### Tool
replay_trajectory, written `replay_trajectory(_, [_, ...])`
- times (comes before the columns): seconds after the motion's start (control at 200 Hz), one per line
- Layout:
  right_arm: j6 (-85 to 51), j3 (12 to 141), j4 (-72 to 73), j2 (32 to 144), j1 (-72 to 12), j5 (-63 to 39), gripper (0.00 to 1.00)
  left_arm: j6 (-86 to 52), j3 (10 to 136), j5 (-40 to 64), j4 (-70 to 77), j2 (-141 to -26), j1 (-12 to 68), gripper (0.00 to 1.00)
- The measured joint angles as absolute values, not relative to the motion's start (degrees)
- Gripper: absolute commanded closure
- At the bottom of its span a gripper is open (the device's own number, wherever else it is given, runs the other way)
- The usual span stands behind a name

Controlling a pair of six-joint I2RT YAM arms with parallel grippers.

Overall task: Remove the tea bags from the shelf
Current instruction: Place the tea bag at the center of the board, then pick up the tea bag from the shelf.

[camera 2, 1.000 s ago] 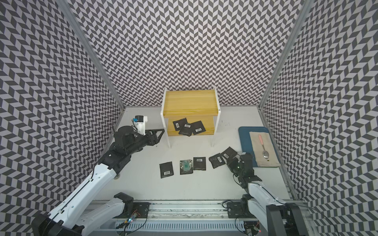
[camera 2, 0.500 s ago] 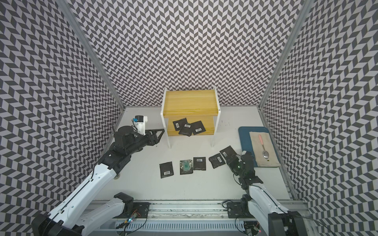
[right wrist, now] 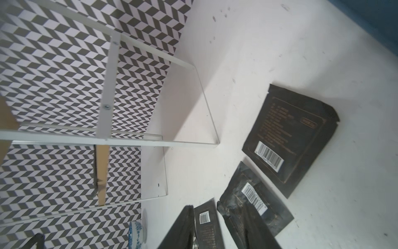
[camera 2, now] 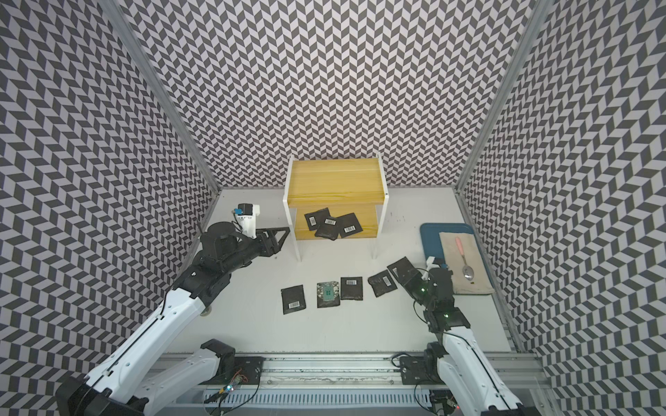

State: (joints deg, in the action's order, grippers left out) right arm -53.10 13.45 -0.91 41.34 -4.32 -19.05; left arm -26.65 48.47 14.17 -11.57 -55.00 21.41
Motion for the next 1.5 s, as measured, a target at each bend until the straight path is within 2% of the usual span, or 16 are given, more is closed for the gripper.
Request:
replay_trajectory(0.265, [-50.76, 18.65, -3.68, 40.47, -6.79, -21.61, 0.49, -26.3, 50.11, 14.17, -11.44, -56.1, 21.41, 0.36])
replay_trajectory(0.561, [-50.54, 25.26, -2.61, 45.5, -21.71, -20.75, 0.46, -25.28, 54.08, 14.2, -11.0, -60.55, 21.41, 0.37])
replay_trajectory(0.771, [-51.75, 26.65, 1.91, 50.35, -28.6, -20.01, 0.46, -24.6, 57.39, 14.33, -9.91, -63.37, 21.41, 0.49])
replay_trajectory(0.851, [-52.25, 27.44, 4.36, 53.01, -30.7, -19.92, 0.4, -24.21, 57.45, 14.48, -9.5, -63.83, 21.41, 0.53])
replay_trajectory(1.011, [-54.33, 29.67, 10.96, 59.55, -33.98, -20.27, 0.37, -23.66, 57.45, 14.63, -9.47, -64.12, 21.41, 0.61])
replay_trajectory(1.267, [-59.51, 34.26, 21.04, 69.84, -36.12, -20.38, 0.37, -23.44, 57.45, 14.76, -9.45, -64.12, 21.41, 0.63])
replay_trajectory(1.502, [-64.95, 35.77, 25.98, 76.62, -36.25, -20.18, 0.42, -23.42, 57.45, 14.92, -9.45, -64.12, 21.41, 0.63])
